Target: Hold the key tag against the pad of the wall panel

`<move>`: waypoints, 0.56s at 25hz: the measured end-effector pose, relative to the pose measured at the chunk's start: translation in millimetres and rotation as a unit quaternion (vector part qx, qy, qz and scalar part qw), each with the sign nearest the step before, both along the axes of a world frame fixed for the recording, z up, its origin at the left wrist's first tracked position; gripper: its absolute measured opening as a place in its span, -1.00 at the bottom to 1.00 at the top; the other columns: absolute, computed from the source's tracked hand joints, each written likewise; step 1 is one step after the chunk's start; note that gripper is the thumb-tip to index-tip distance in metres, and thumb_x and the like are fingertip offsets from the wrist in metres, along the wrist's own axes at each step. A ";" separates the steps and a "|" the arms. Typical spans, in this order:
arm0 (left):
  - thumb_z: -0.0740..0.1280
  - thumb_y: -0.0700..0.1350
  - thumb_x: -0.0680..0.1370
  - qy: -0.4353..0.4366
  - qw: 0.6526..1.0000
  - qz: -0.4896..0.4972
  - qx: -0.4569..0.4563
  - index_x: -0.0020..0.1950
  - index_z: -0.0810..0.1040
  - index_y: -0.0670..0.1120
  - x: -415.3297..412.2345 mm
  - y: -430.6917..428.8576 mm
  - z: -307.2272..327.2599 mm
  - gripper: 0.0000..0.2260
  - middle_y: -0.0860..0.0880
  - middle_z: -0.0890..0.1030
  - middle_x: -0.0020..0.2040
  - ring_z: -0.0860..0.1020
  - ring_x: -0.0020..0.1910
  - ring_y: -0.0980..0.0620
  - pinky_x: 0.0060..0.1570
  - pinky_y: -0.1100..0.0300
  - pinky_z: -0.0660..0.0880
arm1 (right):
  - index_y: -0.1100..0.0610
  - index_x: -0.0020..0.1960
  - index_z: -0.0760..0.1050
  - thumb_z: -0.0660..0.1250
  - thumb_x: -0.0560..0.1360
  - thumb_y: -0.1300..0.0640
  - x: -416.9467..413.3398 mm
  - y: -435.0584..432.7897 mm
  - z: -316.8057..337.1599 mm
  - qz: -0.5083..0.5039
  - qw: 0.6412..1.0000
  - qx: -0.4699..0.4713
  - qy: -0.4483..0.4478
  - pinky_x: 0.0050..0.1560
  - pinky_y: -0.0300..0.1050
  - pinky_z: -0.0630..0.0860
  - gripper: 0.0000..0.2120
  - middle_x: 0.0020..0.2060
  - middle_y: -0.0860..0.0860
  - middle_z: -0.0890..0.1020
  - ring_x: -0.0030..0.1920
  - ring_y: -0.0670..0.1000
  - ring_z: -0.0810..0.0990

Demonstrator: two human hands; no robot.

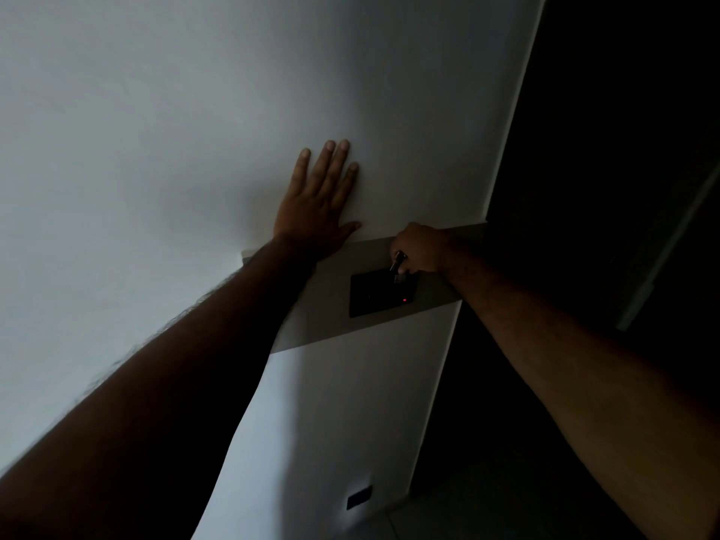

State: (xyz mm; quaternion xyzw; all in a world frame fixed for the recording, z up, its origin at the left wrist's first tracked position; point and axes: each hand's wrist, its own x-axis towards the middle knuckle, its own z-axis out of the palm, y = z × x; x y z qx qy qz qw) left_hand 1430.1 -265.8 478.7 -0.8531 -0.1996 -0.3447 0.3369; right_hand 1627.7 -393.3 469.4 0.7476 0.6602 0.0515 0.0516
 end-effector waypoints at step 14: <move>0.14 0.34 0.59 0.011 1.000 0.010 -0.013 0.69 0.03 -0.18 -0.6 -3.9 0.1 -0.15 -0.29 0.00 0.69 0.02 0.69 -0.30 0.62 -0.34 0.03 | 0.16 -0.12 0.65 0.50 0.30 0.14 -4.6 -16.4 -4.8 -0.007 0.997 0.072 0.019 0.04 0.02 0.52 -0.82 -0.11 0.17 0.70 -0.04 0.16 0.63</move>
